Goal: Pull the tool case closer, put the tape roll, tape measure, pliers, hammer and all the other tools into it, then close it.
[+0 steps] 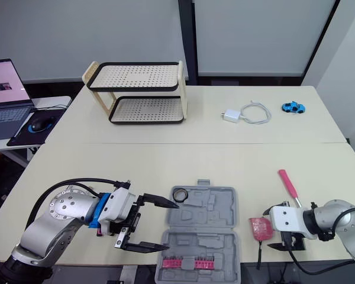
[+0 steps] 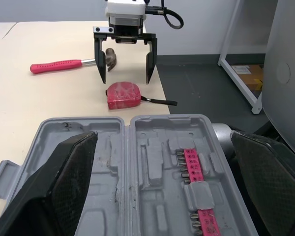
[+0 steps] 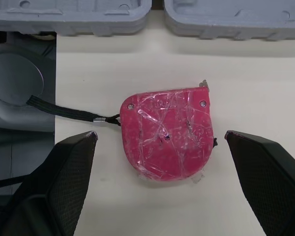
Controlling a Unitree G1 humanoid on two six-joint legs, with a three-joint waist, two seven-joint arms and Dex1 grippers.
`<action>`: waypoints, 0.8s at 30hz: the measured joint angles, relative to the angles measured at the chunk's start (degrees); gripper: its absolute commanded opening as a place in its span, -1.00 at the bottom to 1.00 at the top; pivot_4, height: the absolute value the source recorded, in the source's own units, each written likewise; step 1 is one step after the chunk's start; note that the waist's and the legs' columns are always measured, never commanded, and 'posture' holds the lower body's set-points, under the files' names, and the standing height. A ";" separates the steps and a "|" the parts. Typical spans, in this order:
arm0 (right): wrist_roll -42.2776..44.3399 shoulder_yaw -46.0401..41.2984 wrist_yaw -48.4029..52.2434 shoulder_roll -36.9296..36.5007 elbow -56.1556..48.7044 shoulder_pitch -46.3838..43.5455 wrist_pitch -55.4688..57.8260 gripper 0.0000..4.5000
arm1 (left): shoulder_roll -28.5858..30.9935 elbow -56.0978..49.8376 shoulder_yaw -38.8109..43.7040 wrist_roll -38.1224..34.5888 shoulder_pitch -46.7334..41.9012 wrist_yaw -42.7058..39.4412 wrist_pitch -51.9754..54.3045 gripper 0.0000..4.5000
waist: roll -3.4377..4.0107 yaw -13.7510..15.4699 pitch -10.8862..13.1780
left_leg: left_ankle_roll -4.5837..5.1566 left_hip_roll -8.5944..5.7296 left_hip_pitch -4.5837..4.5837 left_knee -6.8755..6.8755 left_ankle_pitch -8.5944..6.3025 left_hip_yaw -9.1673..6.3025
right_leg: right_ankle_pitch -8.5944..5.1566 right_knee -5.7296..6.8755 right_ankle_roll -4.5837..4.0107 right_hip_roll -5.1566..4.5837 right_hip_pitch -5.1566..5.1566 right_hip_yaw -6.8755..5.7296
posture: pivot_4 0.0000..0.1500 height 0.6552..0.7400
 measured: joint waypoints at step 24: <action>-4.98 5.23 -0.75 4.75 8.96 -5.23 -3.52 0.82 | 0.00 -0.87 -0.69 -0.15 -0.54 1.13 1.35 1.00 | 0.00 -0.01 0.00 | -0.01 0.00 0.00 0.01 0.00 -0.03 | 0.00 0.01 0.00 0.00 0.00 0.00 | 1.00 1.00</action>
